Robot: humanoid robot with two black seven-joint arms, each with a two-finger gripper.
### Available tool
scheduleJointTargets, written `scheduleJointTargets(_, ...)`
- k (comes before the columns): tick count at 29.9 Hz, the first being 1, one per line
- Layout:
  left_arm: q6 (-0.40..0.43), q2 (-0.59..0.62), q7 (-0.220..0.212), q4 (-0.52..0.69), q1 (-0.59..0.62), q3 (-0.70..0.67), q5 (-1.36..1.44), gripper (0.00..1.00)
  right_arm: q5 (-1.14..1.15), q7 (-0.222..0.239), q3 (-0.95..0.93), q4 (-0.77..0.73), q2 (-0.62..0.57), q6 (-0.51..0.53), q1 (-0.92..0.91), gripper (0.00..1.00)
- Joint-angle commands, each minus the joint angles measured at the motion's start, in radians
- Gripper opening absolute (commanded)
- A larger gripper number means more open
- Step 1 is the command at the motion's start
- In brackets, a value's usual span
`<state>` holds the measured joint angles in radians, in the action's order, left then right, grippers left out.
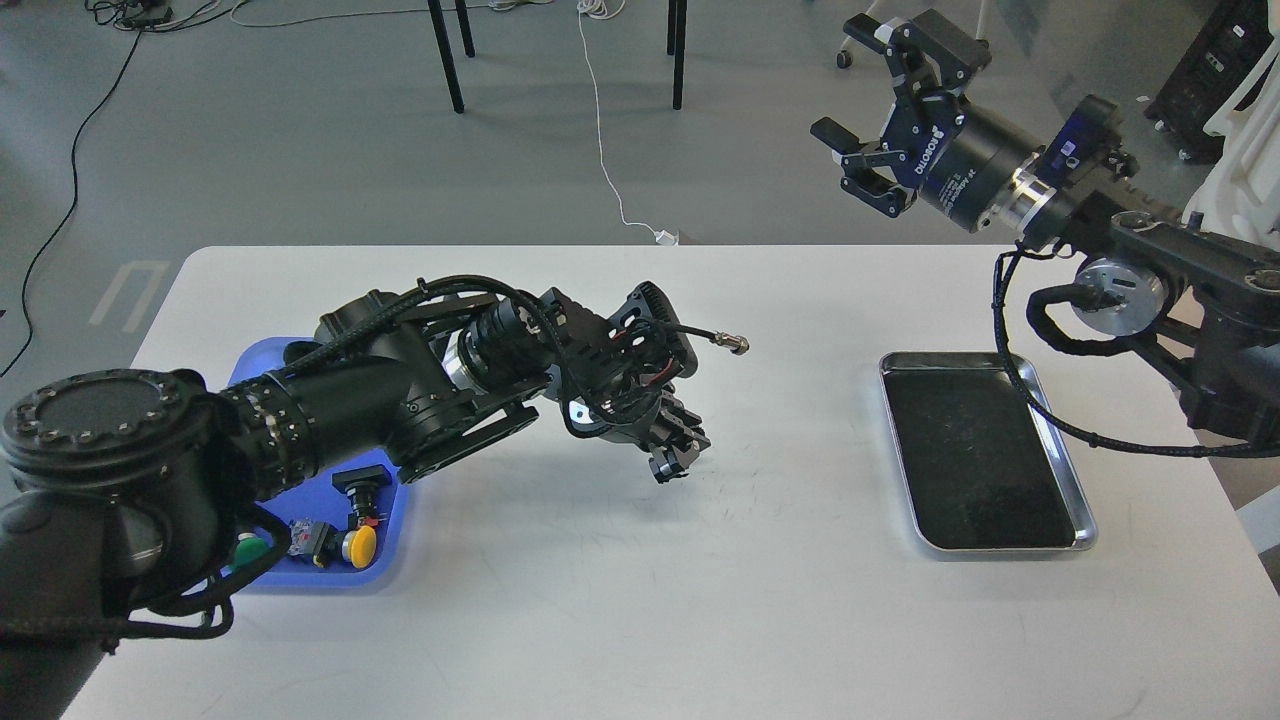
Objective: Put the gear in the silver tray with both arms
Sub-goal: 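Lift the black gear with the left gripper and carry it toward table center, then open the left gripper to set the gear on the table, then withdraw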
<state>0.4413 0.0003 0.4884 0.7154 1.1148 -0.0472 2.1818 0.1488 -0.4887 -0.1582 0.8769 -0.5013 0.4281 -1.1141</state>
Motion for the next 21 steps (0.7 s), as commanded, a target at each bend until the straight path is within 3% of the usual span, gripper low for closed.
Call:
scheduleJointTargets(1, -0.015, 0.0, 0.0, -0.027, -0.001, 0.035, 0.0, 0.19, 0.0, 0.0, 0.002, -0.001, 0.001, 0.0, 0.002, 0.99)
scheduleJointTargets(13, -0.023, 0.0, 0.0, -0.028, -0.024, 0.044, -0.008, 0.22, 0.002, 0.0, 0.003, -0.001, -0.008, 0.0, 0.013, 0.99)
scheduleJointTargets(16, -0.023, 0.0, 0.0, -0.028, -0.024, 0.044, -0.013, 0.35, 0.002, 0.0, 0.003, -0.001, -0.011, 0.0, 0.014, 0.99)
scheduleJointTargets(19, -0.024, 0.0, 0.0, -0.027, -0.024, 0.038, -0.014, 0.61, 0.001, 0.0, 0.003, -0.001, -0.013, 0.0, 0.017, 0.99)
scheduleJointTargets(21, -0.027, 0.0, 0.0, -0.021, -0.024, 0.03, -0.023, 0.67, 0.002, 0.0, 0.003, -0.001, -0.014, 0.0, 0.019, 0.99)
